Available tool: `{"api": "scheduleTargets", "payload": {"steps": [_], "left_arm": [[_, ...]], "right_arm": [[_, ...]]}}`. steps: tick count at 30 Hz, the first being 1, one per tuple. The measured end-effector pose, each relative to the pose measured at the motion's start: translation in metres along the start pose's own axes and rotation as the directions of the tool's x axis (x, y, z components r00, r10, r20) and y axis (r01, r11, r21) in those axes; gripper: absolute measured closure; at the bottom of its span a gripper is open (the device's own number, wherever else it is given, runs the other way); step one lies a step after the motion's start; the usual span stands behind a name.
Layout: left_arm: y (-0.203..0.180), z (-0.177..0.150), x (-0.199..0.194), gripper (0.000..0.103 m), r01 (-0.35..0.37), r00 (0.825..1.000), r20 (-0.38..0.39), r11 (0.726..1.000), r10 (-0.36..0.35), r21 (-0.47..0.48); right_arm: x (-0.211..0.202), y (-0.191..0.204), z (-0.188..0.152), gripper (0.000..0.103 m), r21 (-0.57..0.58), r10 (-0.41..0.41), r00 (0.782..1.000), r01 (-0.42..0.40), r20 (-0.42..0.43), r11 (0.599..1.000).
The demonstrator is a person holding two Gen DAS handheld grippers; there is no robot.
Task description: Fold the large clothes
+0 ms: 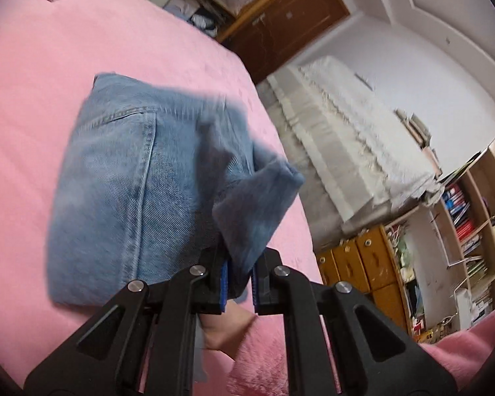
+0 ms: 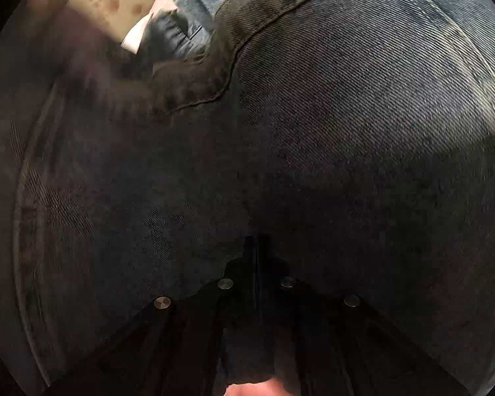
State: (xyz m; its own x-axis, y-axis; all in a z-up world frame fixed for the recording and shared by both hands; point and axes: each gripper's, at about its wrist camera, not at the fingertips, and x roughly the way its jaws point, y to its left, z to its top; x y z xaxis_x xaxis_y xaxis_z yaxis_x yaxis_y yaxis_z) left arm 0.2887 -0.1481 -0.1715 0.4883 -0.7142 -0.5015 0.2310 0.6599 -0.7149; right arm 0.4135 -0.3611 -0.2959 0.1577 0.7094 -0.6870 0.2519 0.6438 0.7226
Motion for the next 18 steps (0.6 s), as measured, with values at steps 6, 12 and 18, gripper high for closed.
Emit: {"api": "scheduleTargets", "payload": {"steps": [6,12,18], "left_arm": [[-0.033,-0.003,0.036,0.096,-0.057,0.998,-0.024,0.994,0.06,0.088],[-0.07,-0.014,0.033,0.096,-0.003,0.999,-0.046,0.99,0.009,0.14],[-0.095,-0.018,0.055,0.096,-0.097,0.99,-0.074,0.968,0.117,0.231]], "right_arm": [[-0.019,-0.019,0.003,0.103,0.025,0.101,0.986,-0.099,-0.131,0.995],[-0.082,-0.022,0.019,0.103,-0.134,0.027,0.993,-0.042,-0.115,0.99],[-0.177,-0.057,0.036,0.103,-0.117,0.01,0.994,0.003,0.11,0.993]]}}
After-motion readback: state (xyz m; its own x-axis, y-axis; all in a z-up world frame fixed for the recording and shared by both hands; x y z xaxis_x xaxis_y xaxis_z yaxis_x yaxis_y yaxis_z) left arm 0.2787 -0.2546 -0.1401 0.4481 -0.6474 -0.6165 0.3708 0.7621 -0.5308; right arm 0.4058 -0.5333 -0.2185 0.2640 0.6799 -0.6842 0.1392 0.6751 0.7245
